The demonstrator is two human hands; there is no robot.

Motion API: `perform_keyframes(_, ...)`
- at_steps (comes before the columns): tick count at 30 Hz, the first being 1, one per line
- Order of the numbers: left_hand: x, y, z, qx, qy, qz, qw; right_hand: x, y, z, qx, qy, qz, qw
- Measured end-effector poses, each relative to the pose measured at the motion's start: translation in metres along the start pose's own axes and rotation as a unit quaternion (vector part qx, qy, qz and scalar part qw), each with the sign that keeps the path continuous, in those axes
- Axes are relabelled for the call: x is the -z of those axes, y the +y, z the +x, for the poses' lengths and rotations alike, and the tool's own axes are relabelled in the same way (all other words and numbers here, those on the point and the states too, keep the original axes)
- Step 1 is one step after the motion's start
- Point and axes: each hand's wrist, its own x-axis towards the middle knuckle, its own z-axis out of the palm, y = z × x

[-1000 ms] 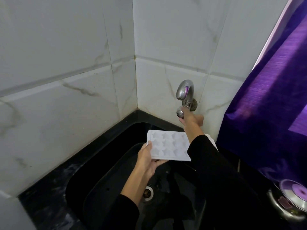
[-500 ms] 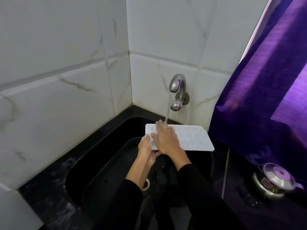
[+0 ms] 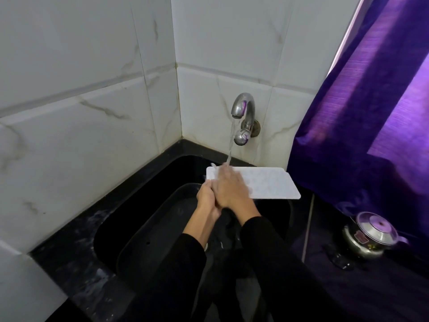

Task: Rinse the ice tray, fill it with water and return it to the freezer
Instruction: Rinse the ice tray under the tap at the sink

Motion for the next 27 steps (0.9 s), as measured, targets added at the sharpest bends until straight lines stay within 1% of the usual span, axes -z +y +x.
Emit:
perform_keyframes(1,0.002,0.000,0.002,0.001,0.003,-0.004,1.000,-0.002,-0.005,-0.002,0.054,-0.009,-0.021,0.998)
perform_keyframes(2,0.005,0.000,0.003,0.002,0.003,-0.010,1.000,-0.001,-0.003,-0.003,0.082,-0.020,-0.038,0.996)
perform_keyframes(3,0.010,0.002,0.002,-0.003,0.007,-0.017,1.000,0.000,0.004,-0.001,0.085,-0.030,-0.045,0.995)
perform_keyframes(4,0.014,0.006,0.002,-0.012,0.012,-0.022,1.000,0.002,0.013,0.000,0.065,-0.038,-0.043,0.996)
perform_keyframes(6,0.025,0.012,0.006,-0.025,0.018,-0.027,0.999,0.005,0.037,0.000,-0.028,-0.047,-0.028,0.998)
perform_keyframes(8,0.032,0.014,0.007,-0.031,0.020,-0.020,0.999,0.007,0.055,-0.003,-0.144,-0.052,-0.006,0.988)
perform_keyframes(9,0.033,0.013,0.006,-0.034,0.022,-0.010,0.999,0.006,0.057,-0.005,-0.187,-0.056,-0.002,0.981)
perform_keyframes(10,0.031,0.011,0.004,-0.037,0.022,-0.003,0.999,0.003,0.052,-0.006,-0.208,-0.055,0.004,0.977)
perform_keyframes(11,0.029,0.007,0.003,-0.039,0.022,0.003,0.999,0.001,0.041,-0.006,-0.203,-0.047,0.017,0.978)
perform_keyframes(12,0.025,0.003,0.001,-0.036,0.020,0.007,0.999,-0.003,0.028,-0.006,-0.170,-0.038,0.029,0.984)
perform_keyframes(14,0.020,-0.003,-0.002,-0.028,0.025,0.008,0.999,-0.013,0.001,-0.009,-0.038,-0.028,0.020,0.999)
perform_keyframes(15,0.020,-0.004,-0.002,-0.026,0.033,0.003,0.999,-0.016,-0.007,-0.011,0.021,-0.030,0.008,0.999)
perform_keyframes(16,0.021,-0.004,-0.001,-0.023,0.039,-0.010,0.999,-0.017,-0.008,-0.011,0.054,-0.029,-0.005,0.998)
perform_keyframes(17,0.024,-0.002,-0.001,-0.023,0.043,-0.017,0.999,-0.015,-0.004,-0.011,0.060,-0.024,-0.015,0.998)
perform_keyframes(18,0.027,0.001,0.001,-0.029,0.042,-0.021,0.998,-0.012,0.005,-0.009,0.042,-0.019,-0.019,0.999)
perform_keyframes(20,0.035,0.008,0.005,-0.043,0.044,-0.020,0.998,-0.008,0.028,-0.006,-0.049,-0.028,-0.001,0.998)
perform_keyframes(22,0.041,0.012,0.007,-0.048,0.051,-0.015,0.997,-0.003,0.044,-0.006,-0.164,-0.049,0.022,0.985)
perform_keyframes(23,0.041,0.011,0.005,-0.052,0.051,-0.007,0.997,-0.003,0.045,-0.006,-0.201,-0.050,0.023,0.978)
perform_keyframes(24,0.037,0.009,0.001,-0.053,0.048,0.001,0.997,-0.004,0.039,-0.005,-0.208,-0.044,0.022,0.977)
perform_keyframes(25,0.033,0.007,-0.002,-0.051,0.047,0.007,0.998,-0.006,0.028,-0.006,-0.186,-0.032,0.029,0.982)
perform_keyframes(26,0.030,0.003,-0.003,-0.047,0.046,0.010,0.998,-0.009,0.015,-0.007,-0.136,-0.018,0.039,0.990)
perform_keyframes(27,0.028,-0.001,-0.003,-0.042,0.050,0.014,0.998,-0.013,0.002,-0.010,-0.066,-0.005,0.043,0.997)
